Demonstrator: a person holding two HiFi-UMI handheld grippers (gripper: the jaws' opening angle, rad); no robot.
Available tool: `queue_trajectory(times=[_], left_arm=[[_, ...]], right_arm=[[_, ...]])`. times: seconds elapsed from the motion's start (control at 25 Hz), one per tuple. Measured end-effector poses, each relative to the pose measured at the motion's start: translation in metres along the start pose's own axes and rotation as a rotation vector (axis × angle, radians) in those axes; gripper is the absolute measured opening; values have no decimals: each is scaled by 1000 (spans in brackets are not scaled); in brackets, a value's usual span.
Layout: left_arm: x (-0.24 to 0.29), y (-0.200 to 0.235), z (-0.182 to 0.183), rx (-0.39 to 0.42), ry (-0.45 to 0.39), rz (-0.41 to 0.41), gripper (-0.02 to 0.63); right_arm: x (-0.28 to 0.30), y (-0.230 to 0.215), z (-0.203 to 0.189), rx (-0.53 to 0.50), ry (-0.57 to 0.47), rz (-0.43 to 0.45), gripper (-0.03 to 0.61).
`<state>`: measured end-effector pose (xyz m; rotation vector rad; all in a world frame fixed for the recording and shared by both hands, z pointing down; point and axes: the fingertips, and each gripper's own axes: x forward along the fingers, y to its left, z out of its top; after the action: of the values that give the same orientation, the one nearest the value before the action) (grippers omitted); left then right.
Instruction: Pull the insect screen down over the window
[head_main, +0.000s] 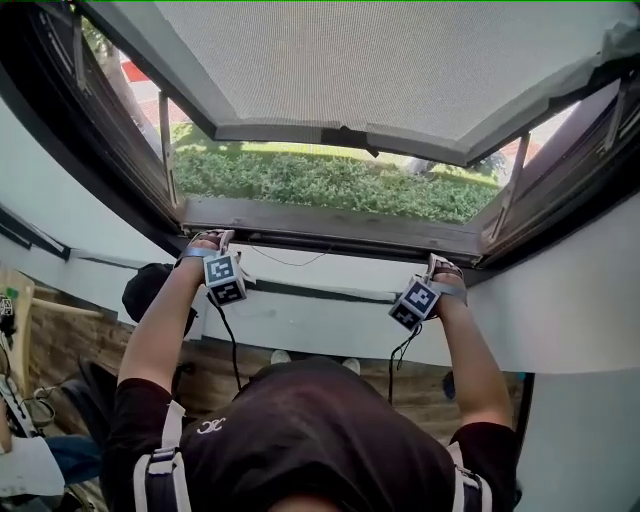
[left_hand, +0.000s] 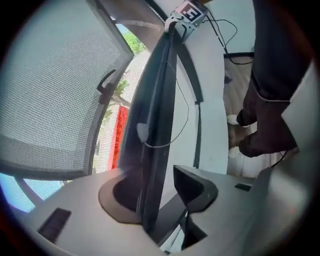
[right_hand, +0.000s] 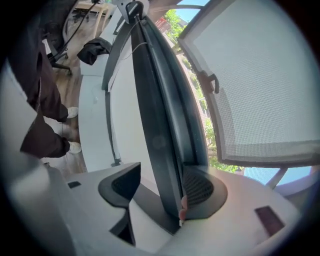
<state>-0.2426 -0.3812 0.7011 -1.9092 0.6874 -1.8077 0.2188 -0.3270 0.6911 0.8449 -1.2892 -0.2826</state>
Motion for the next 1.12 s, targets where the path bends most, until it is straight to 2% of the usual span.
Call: queue_trajectory(times=[0.08,0.2,0.24,0.4,0.56,0.76,0.84,0.92,0.96,1.12], left_arm=[[0,-6,1,-47,-14,-10,226],[-4,-8,9,-90,-44,-14,266],[-7,-7,11,-96,-54,-20,268],[-2,2,1,-52,-32,8,222],[-5,2,5,-109,-63,50,222],[-7,1,4,-147,-70,44,224],[-10,2,6,-173,-83,45,209],[-17,9,10,-251,-124,60,168],[-23,14,13,-317,-159,67,142],[-55,33,35,-719,-361,45,67]], right_arm=[[-6,1,2,2,11,6,261],[-1,3,-3,6,-26,-3,257],[1,3,-4,2,-35,-9,273],[1,1,2,14,-25,-35,293],[-3,5,2,92,-54,-55,344],[-3,5,5,98,-61,-66,345],[-9,3,7,158,-82,-39,343],[-18,-5,17,271,-129,-15,314],[-22,-8,23,330,-160,-3,301],[-60,-26,54,644,-338,72,209]])
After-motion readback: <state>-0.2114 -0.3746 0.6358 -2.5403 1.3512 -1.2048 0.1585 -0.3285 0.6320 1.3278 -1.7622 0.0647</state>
